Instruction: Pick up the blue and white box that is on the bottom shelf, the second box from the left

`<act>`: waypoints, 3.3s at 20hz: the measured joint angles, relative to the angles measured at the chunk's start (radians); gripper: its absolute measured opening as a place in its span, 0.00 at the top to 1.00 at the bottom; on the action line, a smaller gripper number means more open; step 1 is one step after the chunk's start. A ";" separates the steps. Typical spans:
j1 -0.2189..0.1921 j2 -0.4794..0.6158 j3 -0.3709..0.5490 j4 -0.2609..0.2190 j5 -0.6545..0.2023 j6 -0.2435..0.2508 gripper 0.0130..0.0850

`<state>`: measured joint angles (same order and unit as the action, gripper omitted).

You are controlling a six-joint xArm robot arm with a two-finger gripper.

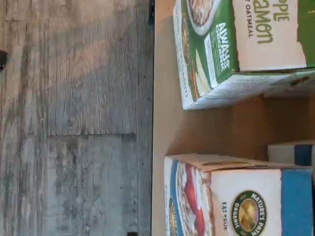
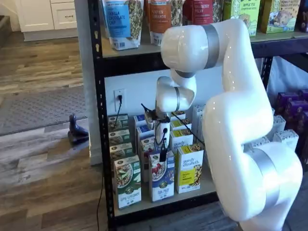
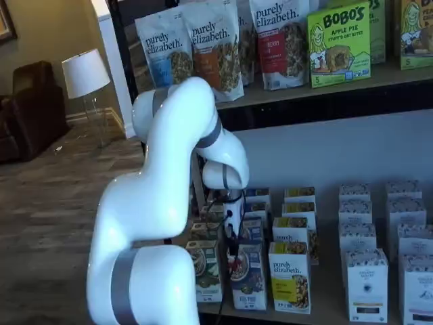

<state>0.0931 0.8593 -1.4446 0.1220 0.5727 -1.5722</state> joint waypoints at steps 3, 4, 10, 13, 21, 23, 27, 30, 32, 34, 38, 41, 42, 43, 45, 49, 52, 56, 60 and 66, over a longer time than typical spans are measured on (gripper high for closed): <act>0.001 0.015 -0.029 0.057 0.014 -0.045 0.00; 0.002 0.021 -0.039 0.060 0.017 -0.046 0.00; 0.006 0.042 -0.069 0.036 0.016 -0.021 0.00; 0.007 0.057 -0.086 0.021 0.022 -0.009 0.00; -0.003 0.107 -0.139 -0.035 0.026 0.027 0.00; -0.007 0.120 -0.155 -0.047 0.033 0.034 0.00; -0.010 0.140 -0.176 -0.070 0.045 0.049 0.00; -0.012 0.152 -0.191 -0.077 0.054 0.054 0.00; -0.013 0.159 -0.199 -0.080 0.056 0.055 0.00; -0.013 0.166 -0.209 -0.083 0.062 0.057 0.00; -0.010 0.178 -0.223 -0.099 0.068 0.074 0.00; -0.004 0.186 -0.231 -0.117 0.070 0.093 0.00; -0.002 0.189 -0.233 -0.120 0.070 0.098 0.00; 0.000 0.191 -0.234 -0.122 0.069 0.102 0.00; 0.003 0.196 -0.236 -0.129 0.064 0.112 0.00; 0.005 0.206 -0.243 -0.153 0.067 0.133 0.00; 0.006 0.212 -0.245 -0.161 0.070 0.140 0.00; 0.011 0.224 -0.250 -0.169 0.070 0.152 0.00; 0.019 0.240 -0.261 -0.180 0.072 0.169 0.00; 0.023 0.258 -0.271 -0.190 0.055 0.180 0.00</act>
<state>0.1157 1.1169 -1.7154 -0.0675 0.6280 -1.3918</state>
